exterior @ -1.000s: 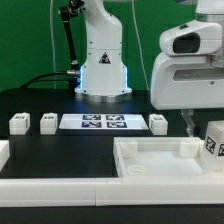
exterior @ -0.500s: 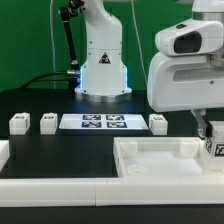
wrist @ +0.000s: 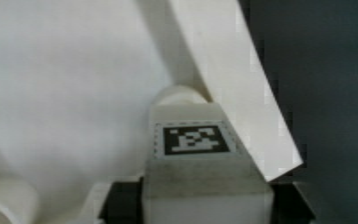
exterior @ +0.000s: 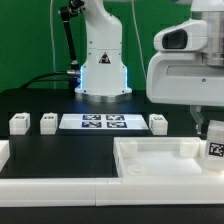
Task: Assemble square table
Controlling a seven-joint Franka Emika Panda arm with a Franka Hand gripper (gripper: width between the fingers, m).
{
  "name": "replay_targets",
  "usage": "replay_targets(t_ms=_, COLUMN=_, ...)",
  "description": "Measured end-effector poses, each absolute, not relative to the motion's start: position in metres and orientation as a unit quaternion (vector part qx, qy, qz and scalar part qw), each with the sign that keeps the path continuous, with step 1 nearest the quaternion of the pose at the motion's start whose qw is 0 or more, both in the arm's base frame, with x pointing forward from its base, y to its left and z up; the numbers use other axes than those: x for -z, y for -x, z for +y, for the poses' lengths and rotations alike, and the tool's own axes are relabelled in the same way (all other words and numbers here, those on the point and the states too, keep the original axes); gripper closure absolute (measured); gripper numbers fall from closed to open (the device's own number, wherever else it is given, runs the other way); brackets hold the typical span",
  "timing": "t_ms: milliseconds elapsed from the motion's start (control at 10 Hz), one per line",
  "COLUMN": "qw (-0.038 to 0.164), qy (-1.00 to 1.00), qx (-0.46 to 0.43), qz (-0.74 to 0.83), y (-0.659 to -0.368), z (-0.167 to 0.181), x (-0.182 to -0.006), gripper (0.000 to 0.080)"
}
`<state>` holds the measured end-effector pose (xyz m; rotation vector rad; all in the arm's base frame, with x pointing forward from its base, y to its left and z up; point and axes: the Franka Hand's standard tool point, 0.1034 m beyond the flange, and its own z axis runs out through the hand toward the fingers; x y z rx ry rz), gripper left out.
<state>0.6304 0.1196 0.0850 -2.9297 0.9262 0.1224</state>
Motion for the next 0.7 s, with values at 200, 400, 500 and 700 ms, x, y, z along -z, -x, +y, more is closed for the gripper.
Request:
replay_targets(t_ms=200, qw=0.047, qy=0.896, qx=-0.051, qz=0.438, y=-0.63, z=0.1197, x=-0.0841, gripper=0.0505)
replay_targets(t_ms=400, qw=0.058, qy=0.851, qx=-0.055, qz=0.518, y=-0.6306, z=0.1179, x=-0.0838, gripper=0.0505)
replay_targets(t_ms=500, qw=0.063, qy=0.809, qx=-0.065, qz=0.58, y=-0.6307, z=0.1185, x=-0.0837, gripper=0.0505)
replay_targets(t_ms=700, qw=0.06, qy=0.776, qx=-0.068, qz=0.624, y=-0.63, z=0.1224, x=-0.0833, gripper=0.0505)
